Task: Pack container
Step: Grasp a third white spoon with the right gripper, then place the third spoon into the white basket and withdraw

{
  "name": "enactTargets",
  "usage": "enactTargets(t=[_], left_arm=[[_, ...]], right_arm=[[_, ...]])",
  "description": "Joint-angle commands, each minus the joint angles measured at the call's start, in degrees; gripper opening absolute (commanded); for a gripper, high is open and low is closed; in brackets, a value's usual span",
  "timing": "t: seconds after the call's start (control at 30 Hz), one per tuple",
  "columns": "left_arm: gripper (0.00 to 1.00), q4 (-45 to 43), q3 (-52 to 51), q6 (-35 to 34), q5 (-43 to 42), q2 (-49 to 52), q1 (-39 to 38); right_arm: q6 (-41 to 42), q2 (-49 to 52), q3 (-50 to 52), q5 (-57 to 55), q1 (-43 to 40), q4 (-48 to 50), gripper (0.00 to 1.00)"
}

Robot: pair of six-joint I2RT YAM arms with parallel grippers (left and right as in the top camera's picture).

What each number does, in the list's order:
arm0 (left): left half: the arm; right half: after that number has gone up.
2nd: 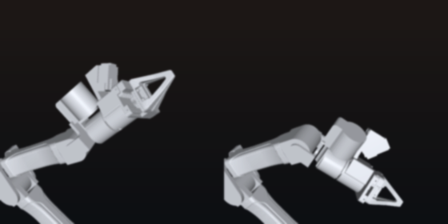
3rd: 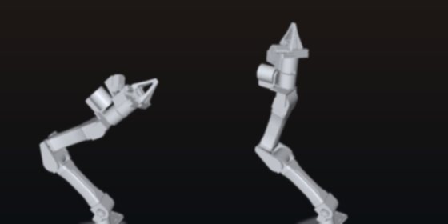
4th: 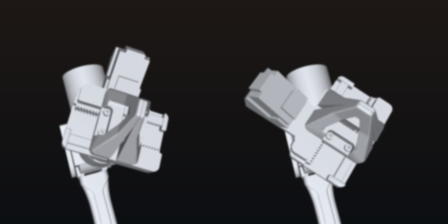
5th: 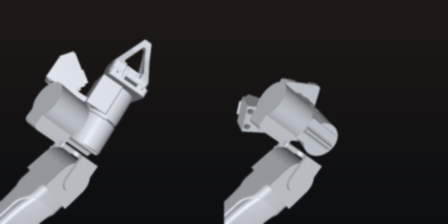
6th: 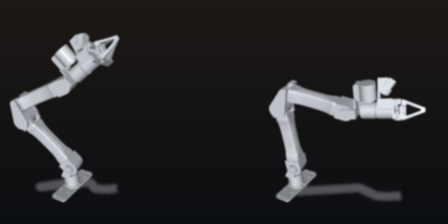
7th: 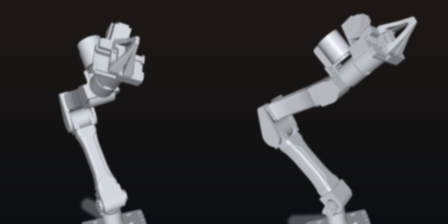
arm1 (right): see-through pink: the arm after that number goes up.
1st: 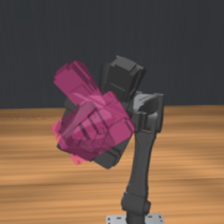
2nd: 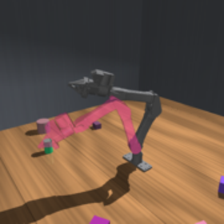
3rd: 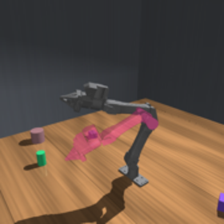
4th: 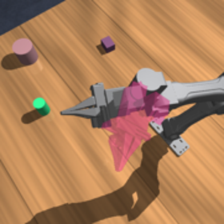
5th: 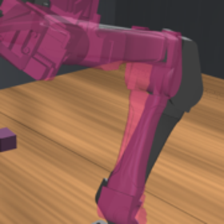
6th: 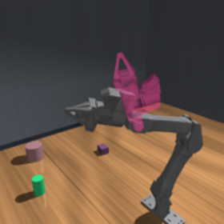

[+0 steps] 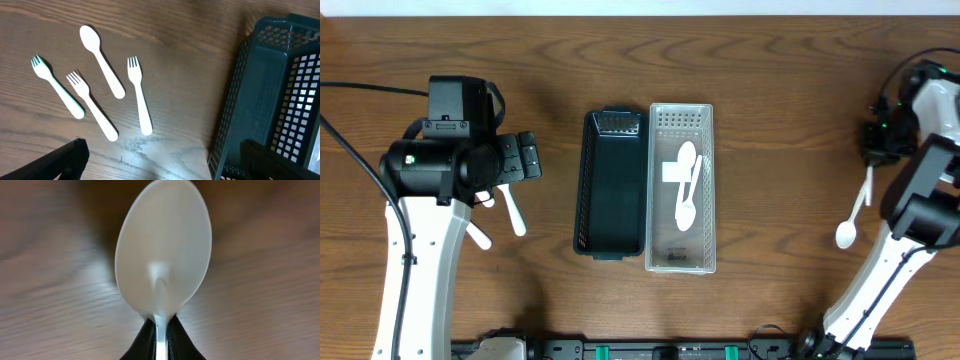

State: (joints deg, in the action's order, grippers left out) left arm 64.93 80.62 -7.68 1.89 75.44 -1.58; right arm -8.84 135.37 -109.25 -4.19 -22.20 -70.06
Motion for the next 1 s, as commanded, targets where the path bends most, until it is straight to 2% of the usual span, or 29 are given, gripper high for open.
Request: enactTargets(t=[0.0, 0.23, 0.37, 0.5, 0.67, 0.97], left_arm=[[0.98, 0.2, 0.8, -0.1, 0.3, 0.1, 0.3], [0.98, 0.2, 0.8, -0.1, 0.3, 0.1, 0.3], [0.98, 0.2, 0.8, -0.1, 0.3, 0.1, 0.3], [0.98, 0.2, 0.8, -0.1, 0.3, 0.1, 0.3], [0.98, 0.2, 0.8, -0.1, 0.3, 0.1, 0.3], [0.98, 0.6, 0.8, -0.1, 0.3, 0.1, 0.3]], right_arm=[[3.4, -1.9, -5.5, 1.5, 4.5, -2.4, 0.01], [9.3, -14.4, -17.7, 1.5, 13.1, -6.0, 0.01], [15.7, -21.0, -18.9, 3.8, 19.6, -6.3, 0.01], [24.2, -23.3, -18.9, 6.1, 27.1, -7.5, 0.01], [37.3, -22.4, -17.7, 5.9, 35.9, -8.8, 0.01], [47.0, -20.6, -5.2, 2.9, 47.4, -2.6, 0.01]])
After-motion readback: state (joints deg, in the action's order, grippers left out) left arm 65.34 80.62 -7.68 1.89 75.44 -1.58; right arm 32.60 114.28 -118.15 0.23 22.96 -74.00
